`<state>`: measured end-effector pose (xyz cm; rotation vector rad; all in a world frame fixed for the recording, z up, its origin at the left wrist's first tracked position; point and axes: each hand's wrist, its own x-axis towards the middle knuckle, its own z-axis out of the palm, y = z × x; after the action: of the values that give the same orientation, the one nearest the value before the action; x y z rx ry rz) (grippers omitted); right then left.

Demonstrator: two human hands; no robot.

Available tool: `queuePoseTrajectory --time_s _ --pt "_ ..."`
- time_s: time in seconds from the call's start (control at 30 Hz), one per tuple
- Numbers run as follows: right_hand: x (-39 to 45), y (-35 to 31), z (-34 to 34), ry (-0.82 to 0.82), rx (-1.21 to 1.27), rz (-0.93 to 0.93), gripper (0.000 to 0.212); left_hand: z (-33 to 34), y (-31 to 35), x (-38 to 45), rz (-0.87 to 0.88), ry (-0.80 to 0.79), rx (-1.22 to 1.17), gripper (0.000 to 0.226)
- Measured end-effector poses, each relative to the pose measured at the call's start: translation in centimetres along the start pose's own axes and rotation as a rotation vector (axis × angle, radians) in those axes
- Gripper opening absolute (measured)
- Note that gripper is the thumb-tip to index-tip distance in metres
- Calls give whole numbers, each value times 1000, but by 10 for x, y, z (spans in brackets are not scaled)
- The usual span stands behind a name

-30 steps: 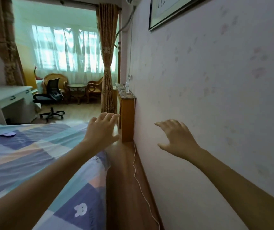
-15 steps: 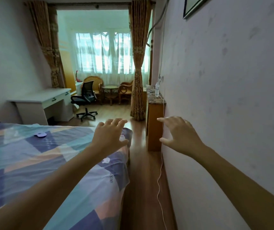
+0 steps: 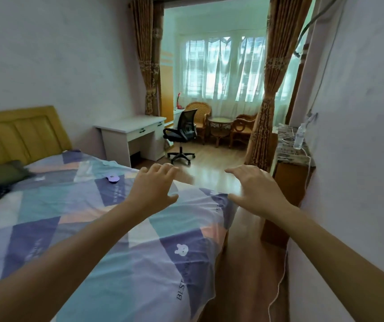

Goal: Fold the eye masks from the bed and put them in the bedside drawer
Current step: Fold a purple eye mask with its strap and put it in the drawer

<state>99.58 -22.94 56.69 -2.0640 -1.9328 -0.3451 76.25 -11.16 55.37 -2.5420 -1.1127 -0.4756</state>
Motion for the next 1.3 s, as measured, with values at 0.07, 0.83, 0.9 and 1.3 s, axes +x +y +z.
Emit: queuePoseTrajectory --time_s 0.07,0.83,0.9,1.3 --pt "41 18 16 1 -10 -10 64 23 -14 38 -7 0 21 67" --pt "377 408 139 73 296 119 67 256 93 528 -98 82 -253 79" --pt "413 432 152 59 299 98 67 271 91 558 -118 66 -232 77" --pt "616 526 243 -25 225 -36 64 378 25 739 -169 -9 -80 75"
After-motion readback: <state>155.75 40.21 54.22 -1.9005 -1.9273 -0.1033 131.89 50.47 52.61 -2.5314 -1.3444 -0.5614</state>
